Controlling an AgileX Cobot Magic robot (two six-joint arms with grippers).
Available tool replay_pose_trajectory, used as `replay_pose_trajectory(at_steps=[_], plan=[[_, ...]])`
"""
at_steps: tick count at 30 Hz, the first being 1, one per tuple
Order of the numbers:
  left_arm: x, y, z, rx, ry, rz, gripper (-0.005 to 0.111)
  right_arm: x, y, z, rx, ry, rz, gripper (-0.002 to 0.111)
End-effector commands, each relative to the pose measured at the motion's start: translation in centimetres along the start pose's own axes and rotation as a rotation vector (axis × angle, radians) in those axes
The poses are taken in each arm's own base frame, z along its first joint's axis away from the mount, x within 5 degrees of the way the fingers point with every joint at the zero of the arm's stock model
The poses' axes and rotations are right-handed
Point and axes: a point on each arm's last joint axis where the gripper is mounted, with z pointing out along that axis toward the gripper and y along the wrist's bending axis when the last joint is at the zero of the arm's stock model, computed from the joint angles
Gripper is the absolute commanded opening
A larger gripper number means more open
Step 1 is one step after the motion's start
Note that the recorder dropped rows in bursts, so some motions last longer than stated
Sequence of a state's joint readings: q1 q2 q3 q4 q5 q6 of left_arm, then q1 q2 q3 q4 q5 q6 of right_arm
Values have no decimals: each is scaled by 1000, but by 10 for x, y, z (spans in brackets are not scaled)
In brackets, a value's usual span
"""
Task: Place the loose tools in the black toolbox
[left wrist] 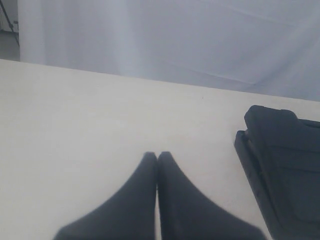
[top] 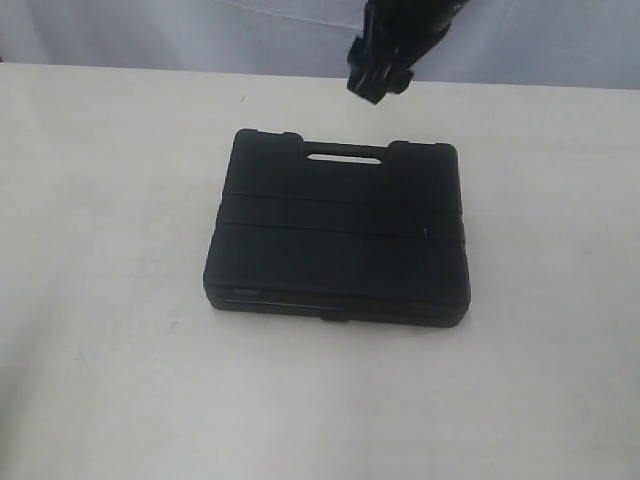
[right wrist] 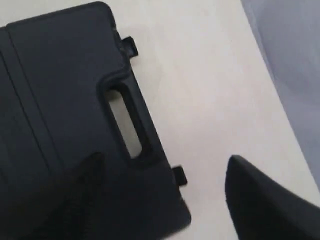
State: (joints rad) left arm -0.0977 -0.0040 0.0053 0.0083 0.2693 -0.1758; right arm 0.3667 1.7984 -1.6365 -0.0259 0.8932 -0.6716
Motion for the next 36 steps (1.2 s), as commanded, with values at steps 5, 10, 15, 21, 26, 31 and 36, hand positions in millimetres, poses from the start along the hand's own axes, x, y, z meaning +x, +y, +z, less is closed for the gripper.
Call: replay_pose_trajectory(at_steps=[5, 10, 15, 21, 26, 31, 36], plan=[[-1, -1, 0, 7, 3, -7, 0, 28, 9, -101, 39, 137, 370, 21], [-1, -1, 0, 7, 3, -7, 0, 46, 40, -155, -63, -3, 587, -1], [-1, -1, 0, 7, 3, -7, 0, 69, 97, -194, -226, -108, 600, -1], [-1, -1, 0, 7, 3, -7, 0, 133, 178, -215, -381, -133, 481, -1], [-1, -1, 0, 7, 3, -7, 0, 161, 187, -192, -176, -592, 424, -1], [-1, -1, 0, 7, 3, -7, 0, 177, 200, -159, -140, -694, 421, -1], [-1, -1, 0, 7, 3, -7, 0, 182, 204, -152, -147, -653, 418, -1]])
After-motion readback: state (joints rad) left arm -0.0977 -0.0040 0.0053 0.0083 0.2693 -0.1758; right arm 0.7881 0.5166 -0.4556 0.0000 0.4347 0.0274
